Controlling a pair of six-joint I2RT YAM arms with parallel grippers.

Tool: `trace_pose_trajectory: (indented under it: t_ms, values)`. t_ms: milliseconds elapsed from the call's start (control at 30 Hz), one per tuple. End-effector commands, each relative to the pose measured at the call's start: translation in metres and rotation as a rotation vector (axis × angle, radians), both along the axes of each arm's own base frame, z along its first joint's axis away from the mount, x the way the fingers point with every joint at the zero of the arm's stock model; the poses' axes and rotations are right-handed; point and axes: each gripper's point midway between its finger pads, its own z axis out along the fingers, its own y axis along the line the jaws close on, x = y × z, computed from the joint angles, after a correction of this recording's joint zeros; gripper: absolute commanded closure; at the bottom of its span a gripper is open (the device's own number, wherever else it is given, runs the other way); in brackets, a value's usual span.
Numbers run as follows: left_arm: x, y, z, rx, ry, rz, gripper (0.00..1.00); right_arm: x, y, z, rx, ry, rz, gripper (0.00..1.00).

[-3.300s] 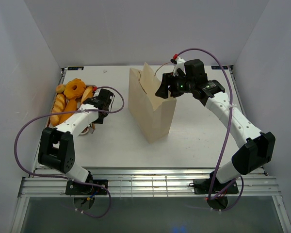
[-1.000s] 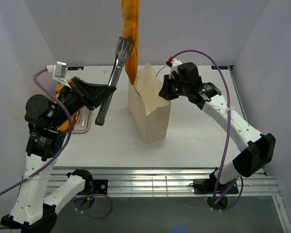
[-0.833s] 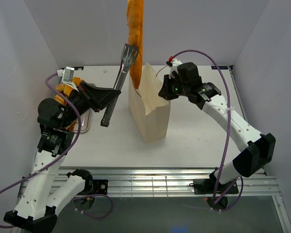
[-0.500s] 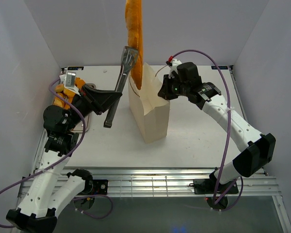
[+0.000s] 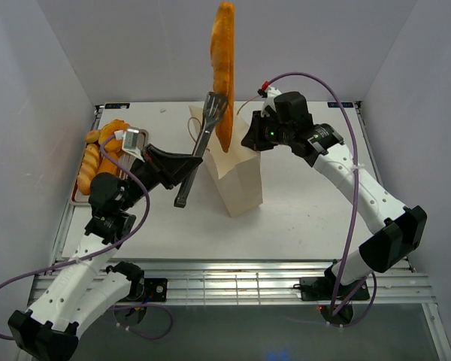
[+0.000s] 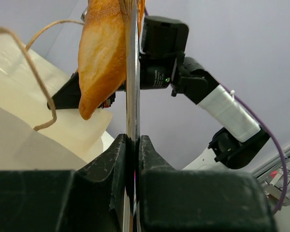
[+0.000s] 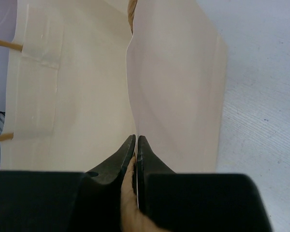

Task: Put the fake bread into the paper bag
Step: Place the fake bread in the paper bag.

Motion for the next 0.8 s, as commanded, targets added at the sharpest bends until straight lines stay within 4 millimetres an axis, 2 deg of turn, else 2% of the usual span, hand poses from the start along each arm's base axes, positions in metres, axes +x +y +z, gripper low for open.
trace_pose_trajectory:
  t_ms: [0,100,233,400,600,767]
  values:
    - [0.003,-0.003,0.006,-0.006,-0.08,0.058,1.0,-0.002,0.01,0.018,0.055,-0.005,0.015,0.92]
    - [0.005,-0.01,-0.006,0.02,-0.075,0.052,1.0,-0.002,0.012,0.017,0.064,0.005,0.024,0.92]
    - [0.002,-0.002,-0.014,0.025,-0.089,0.095,1.0,-0.004,0.014,0.016,0.072,0.01,0.036,0.92]
    - [0.001,-0.001,-0.04,0.059,-0.04,0.097,1.0,-0.004,0.014,0.016,0.076,0.007,0.039,0.92]
    - [-0.004,0.005,-0.046,0.076,-0.034,0.114,0.99,-0.005,0.01,0.02,0.082,0.004,0.035,0.92]
    - [-0.006,0.005,-0.048,0.081,-0.028,0.105,0.86,-0.004,0.008,0.02,0.084,0.004,0.028,0.92]
